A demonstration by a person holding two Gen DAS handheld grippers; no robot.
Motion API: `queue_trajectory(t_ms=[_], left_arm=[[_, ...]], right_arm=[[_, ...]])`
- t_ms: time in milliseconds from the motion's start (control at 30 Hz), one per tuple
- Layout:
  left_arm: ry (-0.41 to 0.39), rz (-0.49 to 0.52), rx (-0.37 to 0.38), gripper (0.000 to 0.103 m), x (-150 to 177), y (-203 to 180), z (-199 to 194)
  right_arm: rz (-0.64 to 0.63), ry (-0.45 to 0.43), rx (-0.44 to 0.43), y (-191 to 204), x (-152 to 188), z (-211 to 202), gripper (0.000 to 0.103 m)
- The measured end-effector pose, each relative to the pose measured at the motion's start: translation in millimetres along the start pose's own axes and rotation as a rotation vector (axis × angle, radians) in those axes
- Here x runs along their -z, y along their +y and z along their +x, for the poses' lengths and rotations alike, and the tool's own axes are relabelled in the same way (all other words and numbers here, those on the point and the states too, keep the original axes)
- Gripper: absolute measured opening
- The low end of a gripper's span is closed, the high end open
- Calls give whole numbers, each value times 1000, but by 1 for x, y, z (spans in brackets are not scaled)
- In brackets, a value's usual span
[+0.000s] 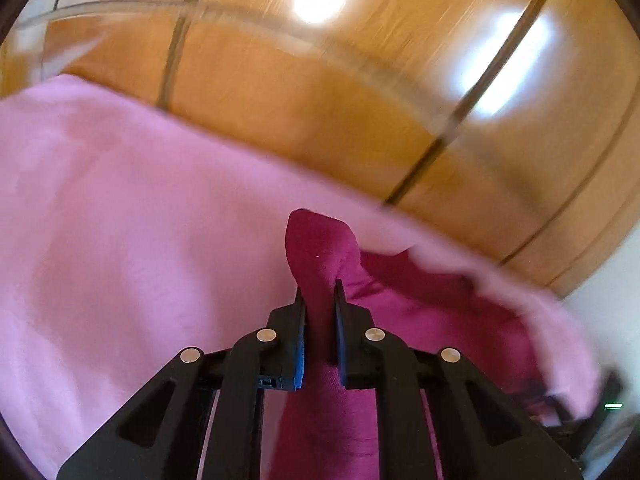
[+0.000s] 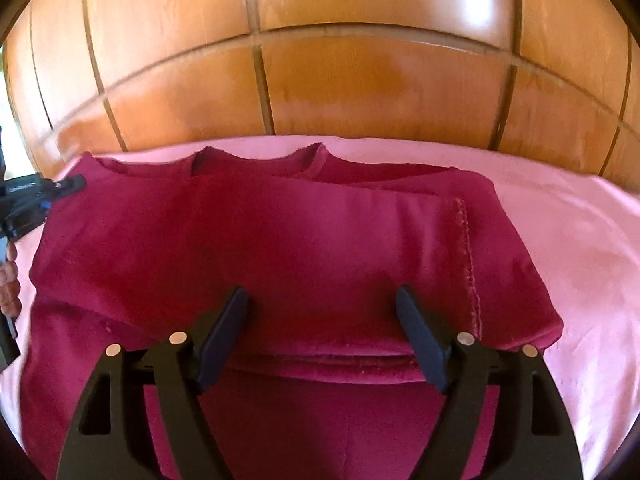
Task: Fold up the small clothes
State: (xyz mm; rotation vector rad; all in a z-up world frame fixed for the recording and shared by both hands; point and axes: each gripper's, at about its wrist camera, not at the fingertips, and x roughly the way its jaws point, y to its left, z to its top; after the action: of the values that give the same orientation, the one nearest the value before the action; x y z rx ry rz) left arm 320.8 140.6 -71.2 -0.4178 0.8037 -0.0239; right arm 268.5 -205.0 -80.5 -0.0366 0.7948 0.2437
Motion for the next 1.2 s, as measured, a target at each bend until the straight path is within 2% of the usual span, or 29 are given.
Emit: queue_trajectory(t_ms=[67,100,200,267,300,367,400,467,500,600,767,833,967,1200], left_arm=[[32,-3,-90,27,5,5,13],[14,-18,-105,34,9,8,9],[-70,-38,-129,34,16,6,-21],[-121,1,-42,34,27,-8,-50],[-118,55,28,34,37,-21,-63],[-89,133,92,42,52,-39,-73],[-58,180,101,47,62,-50,-70],[29,273,36,47,86,-62,-53],[76,276,1,48,97,-61,-36],[40,232,31,48,98,-52,-34],[34,227,2,48,99,-51,-38],[25,212,-21,49,100,-54,-46],[-20,241,-70,62,121,-67,-79],[-66,224,-80,63,138,-68,-111]], right_arm=[[-31,4,31,6,0,5,81],[-35,4,37,7,0,6,82],[-34,2,35,5,1,7,82],[-22,3,18,3,1,8,83],[-17,4,10,2,1,8,84],[-7,2,-11,0,1,4,86],[-1,2,-24,-1,1,2,90],[8,0,-42,-3,4,-3,91],[6,-2,-44,-4,7,-5,91],[2,-3,-53,-6,11,-5,92],[-7,4,-46,-3,10,0,94],[-7,1,-46,-3,11,-1,94],[-3,-3,-54,-4,11,-2,94],[4,-6,-64,-4,9,-10,99]])
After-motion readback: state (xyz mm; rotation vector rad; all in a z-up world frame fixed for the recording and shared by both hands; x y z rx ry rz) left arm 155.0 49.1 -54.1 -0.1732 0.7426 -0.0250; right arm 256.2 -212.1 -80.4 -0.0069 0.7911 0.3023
